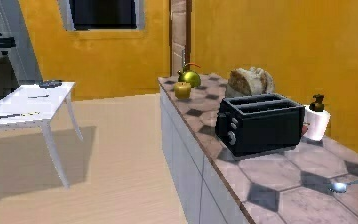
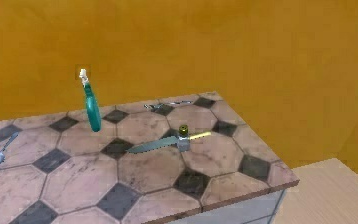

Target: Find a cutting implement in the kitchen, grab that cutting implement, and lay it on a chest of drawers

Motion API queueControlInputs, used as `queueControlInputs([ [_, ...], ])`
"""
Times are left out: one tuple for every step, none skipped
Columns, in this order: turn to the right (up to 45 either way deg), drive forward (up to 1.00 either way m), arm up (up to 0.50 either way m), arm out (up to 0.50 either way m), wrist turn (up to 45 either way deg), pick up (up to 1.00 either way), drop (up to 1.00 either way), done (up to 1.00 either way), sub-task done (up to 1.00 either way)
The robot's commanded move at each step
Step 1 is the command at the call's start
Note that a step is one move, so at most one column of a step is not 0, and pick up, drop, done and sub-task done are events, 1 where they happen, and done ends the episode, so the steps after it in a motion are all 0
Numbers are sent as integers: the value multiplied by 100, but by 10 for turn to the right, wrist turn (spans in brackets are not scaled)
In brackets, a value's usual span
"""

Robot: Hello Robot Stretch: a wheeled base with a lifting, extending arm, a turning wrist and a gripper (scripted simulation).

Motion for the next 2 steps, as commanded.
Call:
queueControlInputs([
  [0, 0, 50, 0, 0, 0, 0, 0, 0],
  [0, 0, 38, 0, 0, 0, 0, 0, 0],
])
